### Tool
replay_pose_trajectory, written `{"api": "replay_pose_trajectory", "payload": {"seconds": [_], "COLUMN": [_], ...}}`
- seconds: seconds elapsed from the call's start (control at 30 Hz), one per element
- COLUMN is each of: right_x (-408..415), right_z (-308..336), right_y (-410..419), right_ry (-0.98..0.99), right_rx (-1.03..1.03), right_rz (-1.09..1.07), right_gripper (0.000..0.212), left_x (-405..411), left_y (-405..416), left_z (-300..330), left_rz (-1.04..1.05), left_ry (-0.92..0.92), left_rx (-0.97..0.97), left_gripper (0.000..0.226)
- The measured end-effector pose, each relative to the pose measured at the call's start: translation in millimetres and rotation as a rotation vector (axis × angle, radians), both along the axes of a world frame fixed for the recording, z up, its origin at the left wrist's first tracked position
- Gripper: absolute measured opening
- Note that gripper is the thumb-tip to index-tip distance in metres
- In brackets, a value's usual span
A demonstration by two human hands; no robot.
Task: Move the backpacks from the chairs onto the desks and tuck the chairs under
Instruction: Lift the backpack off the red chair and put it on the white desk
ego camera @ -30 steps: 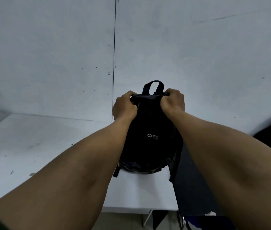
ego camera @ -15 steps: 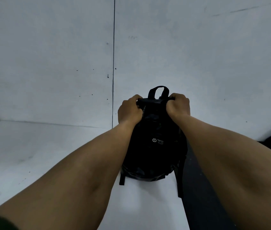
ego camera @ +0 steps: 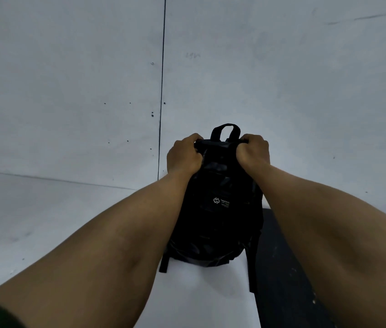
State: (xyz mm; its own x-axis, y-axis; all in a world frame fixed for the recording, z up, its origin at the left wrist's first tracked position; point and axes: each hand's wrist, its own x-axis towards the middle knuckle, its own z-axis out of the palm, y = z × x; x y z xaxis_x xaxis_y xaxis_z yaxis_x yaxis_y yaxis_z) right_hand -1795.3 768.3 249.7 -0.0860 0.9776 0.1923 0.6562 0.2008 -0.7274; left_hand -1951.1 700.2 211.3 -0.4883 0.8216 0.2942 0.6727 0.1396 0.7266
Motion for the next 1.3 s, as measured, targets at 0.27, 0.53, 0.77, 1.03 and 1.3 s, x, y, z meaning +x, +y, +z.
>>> {"api": "replay_pose_trajectory", "payload": {"seconds": [0.27,0.53,0.77,1.03,1.3], "right_x": [-6.8,-27.2,-43.0,-45.8,-41.1], "right_z": [-14.3,-31.3,-36.1,-47.8,-56.0], "right_y": [59.9,119.2,159.2,181.6,178.7], "right_ry": [-0.012,-0.034,-0.014,0.027,-0.271], "right_rx": [-0.034,-0.075,-0.095,-0.114,-0.087], "right_rz": [0.033,0.091,0.145,0.158,0.197], "right_gripper": [0.039,0.042,0.04,0.029,0.04], "left_x": [-8.4,-25.4,-38.9,-50.4,-54.7], "left_y": [57.3,108.8,137.9,166.6,172.0], "left_z": [-13.4,-28.9,-30.3,-41.6,-42.7], "left_rz": [0.033,0.087,0.084,0.09,0.232], "left_ry": [0.042,-0.01,-0.004,-0.022,0.039], "left_rx": [-0.029,-0.075,-0.055,-0.143,-0.177], "left_gripper": [0.049,0.048,0.042,0.035,0.027]}}
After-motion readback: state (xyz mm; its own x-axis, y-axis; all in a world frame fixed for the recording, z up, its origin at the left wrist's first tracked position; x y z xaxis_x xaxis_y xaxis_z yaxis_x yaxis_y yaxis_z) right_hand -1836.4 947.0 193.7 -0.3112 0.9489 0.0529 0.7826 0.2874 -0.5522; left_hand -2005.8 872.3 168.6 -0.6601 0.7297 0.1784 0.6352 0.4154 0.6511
